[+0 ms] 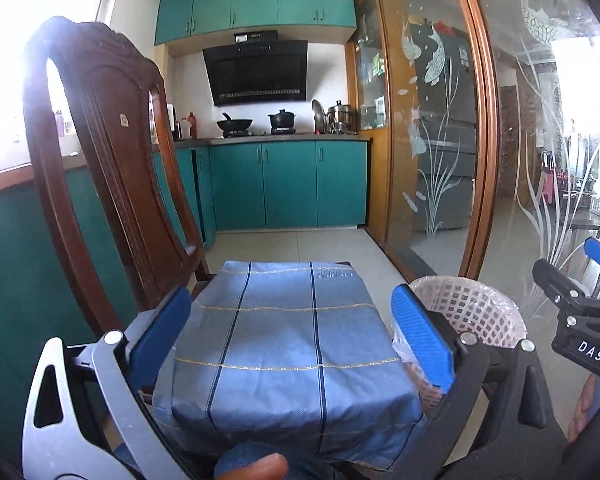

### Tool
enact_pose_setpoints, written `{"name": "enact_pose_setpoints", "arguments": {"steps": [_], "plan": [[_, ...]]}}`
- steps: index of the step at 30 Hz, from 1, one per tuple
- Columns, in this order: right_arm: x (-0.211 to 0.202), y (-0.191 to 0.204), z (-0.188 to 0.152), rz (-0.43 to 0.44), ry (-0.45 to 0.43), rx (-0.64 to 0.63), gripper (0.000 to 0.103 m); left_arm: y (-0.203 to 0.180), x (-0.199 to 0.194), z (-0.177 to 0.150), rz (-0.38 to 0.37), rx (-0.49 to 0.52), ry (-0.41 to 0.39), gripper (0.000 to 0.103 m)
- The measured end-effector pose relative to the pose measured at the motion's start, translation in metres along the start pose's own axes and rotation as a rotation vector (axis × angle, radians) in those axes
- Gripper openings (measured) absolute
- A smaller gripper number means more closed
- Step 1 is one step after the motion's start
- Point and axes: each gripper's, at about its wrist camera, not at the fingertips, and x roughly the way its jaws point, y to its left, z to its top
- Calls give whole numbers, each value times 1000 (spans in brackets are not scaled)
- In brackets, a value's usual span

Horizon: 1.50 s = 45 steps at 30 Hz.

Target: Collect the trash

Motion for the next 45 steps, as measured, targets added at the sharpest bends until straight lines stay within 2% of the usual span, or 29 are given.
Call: {"name": "enact_pose_setpoints", "arguments": {"steps": [2, 12, 45], "plan": [[-7, 1, 2, -28, -10, -7, 100, -1, -5, 0, -4, -2, -9, 100], [-20, 4, 4, -17, -23, -20, 100, -2, -19, 2, -12, 1, -37, 100], [-20, 2, 3, -23, -27, -14, 100, -7, -19, 4, -26, 9, -36, 100]]}}
